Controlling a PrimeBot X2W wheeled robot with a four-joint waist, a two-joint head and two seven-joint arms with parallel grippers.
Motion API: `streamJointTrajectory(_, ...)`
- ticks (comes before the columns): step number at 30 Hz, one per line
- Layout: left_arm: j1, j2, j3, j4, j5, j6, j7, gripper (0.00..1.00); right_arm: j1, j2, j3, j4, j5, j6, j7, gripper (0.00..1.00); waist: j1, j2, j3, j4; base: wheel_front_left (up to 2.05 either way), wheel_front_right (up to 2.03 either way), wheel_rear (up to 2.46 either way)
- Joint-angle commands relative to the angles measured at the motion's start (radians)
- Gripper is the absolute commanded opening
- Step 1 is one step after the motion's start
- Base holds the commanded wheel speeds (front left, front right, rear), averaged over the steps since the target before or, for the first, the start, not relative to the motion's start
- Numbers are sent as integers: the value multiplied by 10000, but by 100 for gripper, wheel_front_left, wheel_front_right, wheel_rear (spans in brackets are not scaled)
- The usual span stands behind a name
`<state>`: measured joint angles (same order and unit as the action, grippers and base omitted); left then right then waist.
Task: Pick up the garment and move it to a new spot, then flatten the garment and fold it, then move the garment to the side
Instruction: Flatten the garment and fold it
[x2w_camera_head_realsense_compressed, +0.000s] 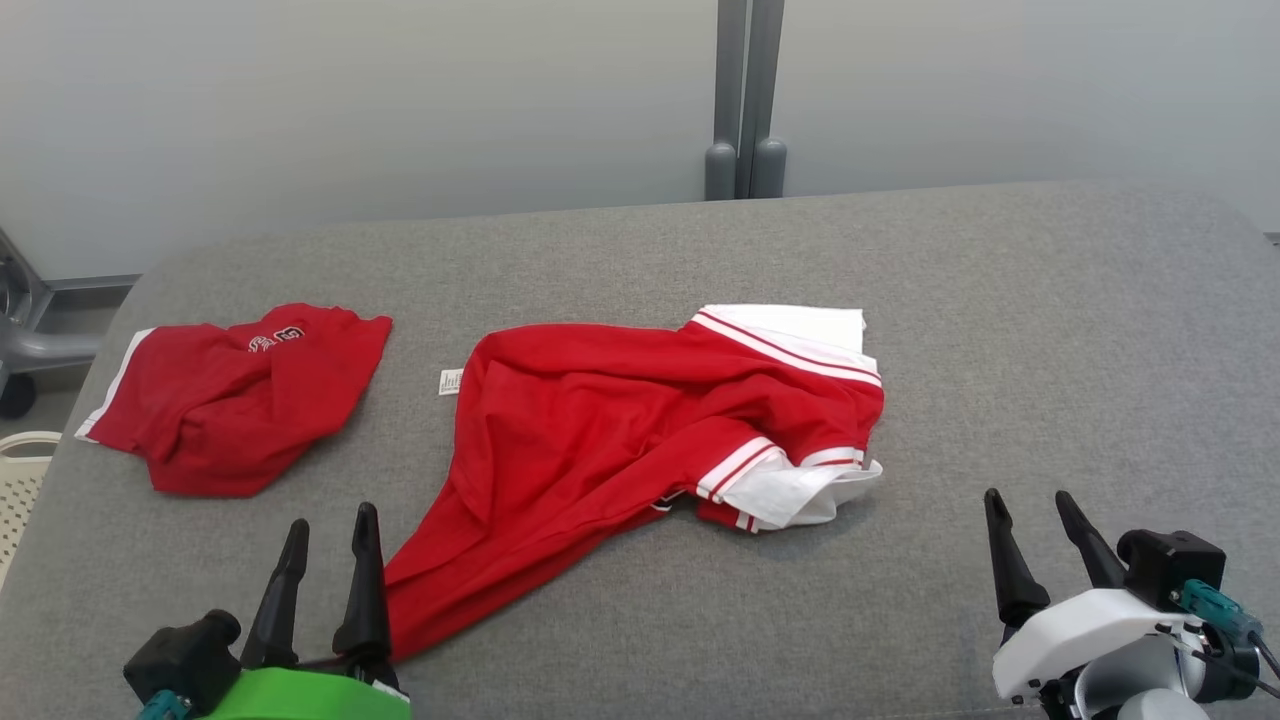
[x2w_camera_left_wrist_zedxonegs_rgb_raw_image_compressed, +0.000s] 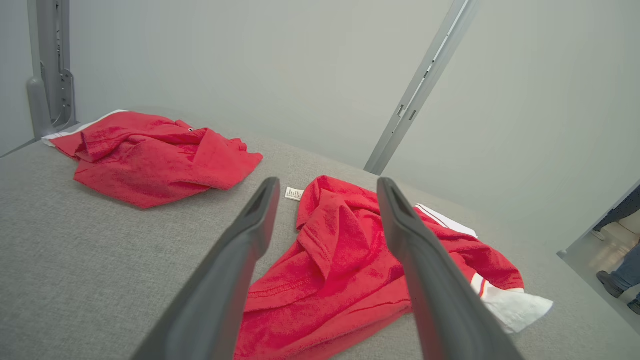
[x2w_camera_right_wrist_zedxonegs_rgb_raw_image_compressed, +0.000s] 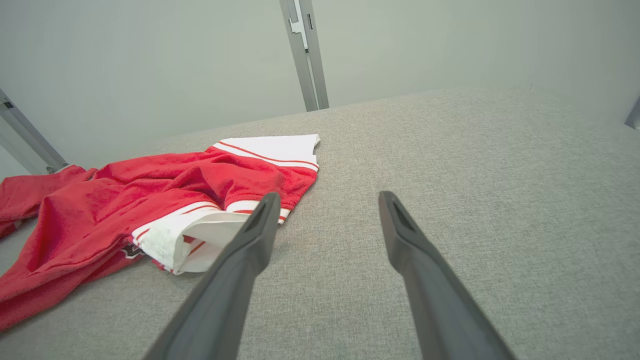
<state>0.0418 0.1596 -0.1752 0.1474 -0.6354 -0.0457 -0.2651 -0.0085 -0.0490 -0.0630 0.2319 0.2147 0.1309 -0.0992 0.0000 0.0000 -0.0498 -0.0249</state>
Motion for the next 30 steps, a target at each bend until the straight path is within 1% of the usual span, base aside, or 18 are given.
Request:
streamJointTrajectory(1, 175, -87, 110, 99, 383, -127, -7, 100, 88, -25, -85, 88, 159, -3, -203, 100, 0, 0, -83, 73, 0, 0, 0)
streamJointTrajectory(2, 240, -127, 165, 159, 671, -190, -6, 100, 101, -28, -122, 131, 216, -3, -339, 100, 0, 0, -111, 95, 0, 0, 0)
streamJointTrajectory(3, 240, -127, 165, 159, 671, -190, -6, 100, 101, -28, -122, 131, 216, -3, -339, 100, 0, 0, -111, 95, 0, 0, 0)
streamJointTrajectory(4, 314, -173, 246, 229, 916, -190, -8, 100, 126, -26, -189, 182, 376, -3, -527, 100, 0, 0, -142, 114, 0, 0, 0)
streamJointTrajectory(8, 578, -367, 525, 426, 1792, -117, -7, 100, 240, -23, -399, 430, 857, -3, -1106, 100, 0, 0, -262, 166, 0, 0, 0)
streamJointTrajectory(12, 737, -347, 728, 764, 2506, -43, -8, 100, 364, -21, -508, 586, 1234, -2, -1437, 100, 0, 0, -345, 210, 0, 0, 0)
streamJointTrajectory(14, 815, -369, 875, 914, 2694, -18, -8, 100, 502, -37, -682, 681, 1241, -3, -1516, 100, 0, 0, -378, 219, 0, 0, 0)
streamJointTrajectory(18, 973, -421, 1018, 1136, 3036, 25, -10, 100, 631, -26, -833, 889, 752, -2, -1561, 100, 0, 0, -412, 210, 0, 0, 0)
streamJointTrajectory(22, 1040, -383, 1156, 1446, 3179, -99, -10, 100, 752, -25, -876, 1123, 308, -2, -1467, 100, 0, 0, -414, 193, 0, 0, 0)
streamJointTrajectory(30, 932, -630, 1223, 1562, 3313, -235, -10, 100, 580, -26, -678, 1054, 373, -2, -1314, 100, 0, 0, -378, 92, 0, 0, 0)
